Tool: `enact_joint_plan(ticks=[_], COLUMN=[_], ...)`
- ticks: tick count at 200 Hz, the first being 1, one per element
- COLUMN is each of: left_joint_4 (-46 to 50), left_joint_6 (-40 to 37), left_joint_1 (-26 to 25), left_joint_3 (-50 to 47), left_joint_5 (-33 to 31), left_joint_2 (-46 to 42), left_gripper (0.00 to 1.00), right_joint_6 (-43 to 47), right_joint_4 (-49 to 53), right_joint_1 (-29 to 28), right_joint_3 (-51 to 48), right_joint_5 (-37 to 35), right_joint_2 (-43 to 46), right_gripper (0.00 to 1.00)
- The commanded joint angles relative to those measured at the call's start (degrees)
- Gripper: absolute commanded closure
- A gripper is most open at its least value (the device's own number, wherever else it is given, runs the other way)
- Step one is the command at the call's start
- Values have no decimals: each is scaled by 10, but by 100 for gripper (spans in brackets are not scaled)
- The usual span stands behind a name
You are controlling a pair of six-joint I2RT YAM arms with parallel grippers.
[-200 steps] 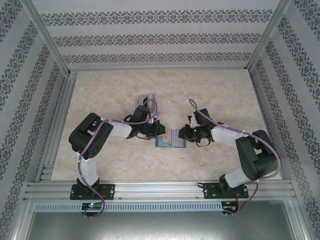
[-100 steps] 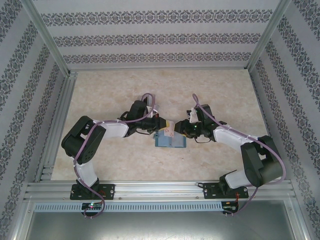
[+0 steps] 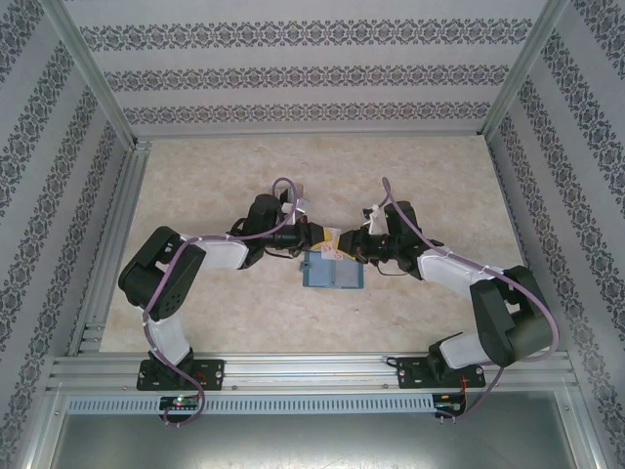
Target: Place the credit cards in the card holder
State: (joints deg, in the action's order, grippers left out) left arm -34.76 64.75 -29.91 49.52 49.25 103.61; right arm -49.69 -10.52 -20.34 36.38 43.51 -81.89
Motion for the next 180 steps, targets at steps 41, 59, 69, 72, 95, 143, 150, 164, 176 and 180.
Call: enact_joint_plan(ticks=[41, 59, 69, 72, 95, 143, 150, 164, 176, 180], left_joint_4=[66, 120, 149, 158, 221, 246, 252, 258, 253, 253], left_joint_6=[-52, -86, -105, -112, -158, -181, -187, -194, -191, -191], left_joint_1=[30, 49, 57, 59, 63, 63, 63, 63, 62, 62], left_joint_3=[-19, -35, -45, -47, -56, -57, -54, -45, -41, -40], left_joint_5=[-9, -27, -38, -40, -61, -66, -68, -66, -58, -57], left_joint_2=[-34, -50, -59, -61, -72, -39, -32, -16, -6, -4], left_gripper=[64, 60, 60, 60, 63, 71, 70, 70, 71, 71], right_joint_6=[27, 48, 61, 63, 72, 80, 82, 81, 80, 79], right_joint_4=[34, 66, 83, 86, 85, 81, 85, 87, 88, 90], right_joint_1=[4, -2, -9, -10, -29, -46, -45, -40, -37, -36], right_joint_3=[-21, -30, -33, -35, -42, -42, -41, -43, -43, -42], right_joint_5=[-23, -56, -78, -83, -109, -126, -128, -128, -122, -121], right_joint_2=[23, 28, 29, 29, 14, -15, -13, -5, 3, 7], right_gripper=[95, 95, 95, 95, 95, 95, 95, 95, 95, 95])
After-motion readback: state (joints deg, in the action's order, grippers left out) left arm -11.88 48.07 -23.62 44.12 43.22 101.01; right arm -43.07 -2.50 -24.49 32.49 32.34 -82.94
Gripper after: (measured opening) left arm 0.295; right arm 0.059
